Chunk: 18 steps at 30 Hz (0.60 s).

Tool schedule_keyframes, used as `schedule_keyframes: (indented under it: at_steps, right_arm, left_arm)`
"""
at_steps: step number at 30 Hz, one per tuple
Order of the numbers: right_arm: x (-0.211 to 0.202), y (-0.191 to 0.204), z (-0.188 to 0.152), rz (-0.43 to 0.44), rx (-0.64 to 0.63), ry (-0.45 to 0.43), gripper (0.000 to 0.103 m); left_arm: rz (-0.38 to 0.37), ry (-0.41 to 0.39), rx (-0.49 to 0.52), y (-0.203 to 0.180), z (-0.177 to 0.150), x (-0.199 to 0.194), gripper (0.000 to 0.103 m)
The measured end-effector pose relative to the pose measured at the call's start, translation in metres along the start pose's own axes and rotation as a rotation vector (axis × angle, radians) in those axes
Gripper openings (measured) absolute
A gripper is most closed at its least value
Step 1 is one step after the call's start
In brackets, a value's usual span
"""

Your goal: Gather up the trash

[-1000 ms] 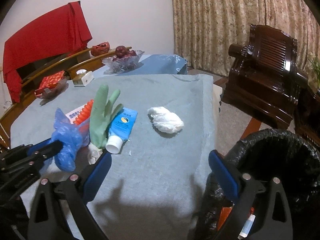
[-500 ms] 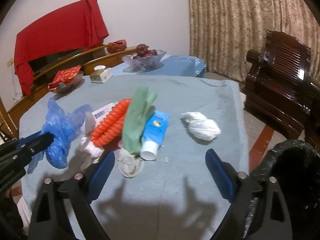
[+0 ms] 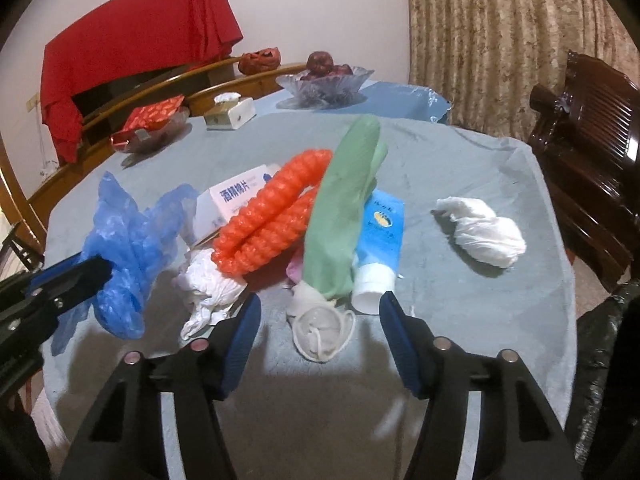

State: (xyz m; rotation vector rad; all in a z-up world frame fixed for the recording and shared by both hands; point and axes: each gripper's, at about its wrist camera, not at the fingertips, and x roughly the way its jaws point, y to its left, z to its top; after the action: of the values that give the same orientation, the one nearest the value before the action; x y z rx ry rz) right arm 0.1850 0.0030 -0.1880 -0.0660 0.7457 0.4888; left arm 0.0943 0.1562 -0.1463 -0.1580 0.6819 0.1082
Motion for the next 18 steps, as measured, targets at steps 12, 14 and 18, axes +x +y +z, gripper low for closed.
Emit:
schedule_keyframes:
  at_steps: [12, 14, 18]
  right_arm:
    - [0.030, 0.000, 0.001, -0.019, 0.004, 0.075, 0.052]
    - [0.033, -0.002, 0.001, -0.001, 0.017, 0.089, 0.042]
    - [0.026, -0.002, -0.001, 0.010, 0.005, 0.086, 0.033]
  left_arm:
    - [-0.006, 0.003, -0.013, 0.003, -0.001, 0.005, 0.019]
    - [-0.005, 0.004, -0.013, 0.004, -0.001, 0.005, 0.019]
    - [-0.006, 0.007, -0.010, 0.005, -0.001, 0.007, 0.019]
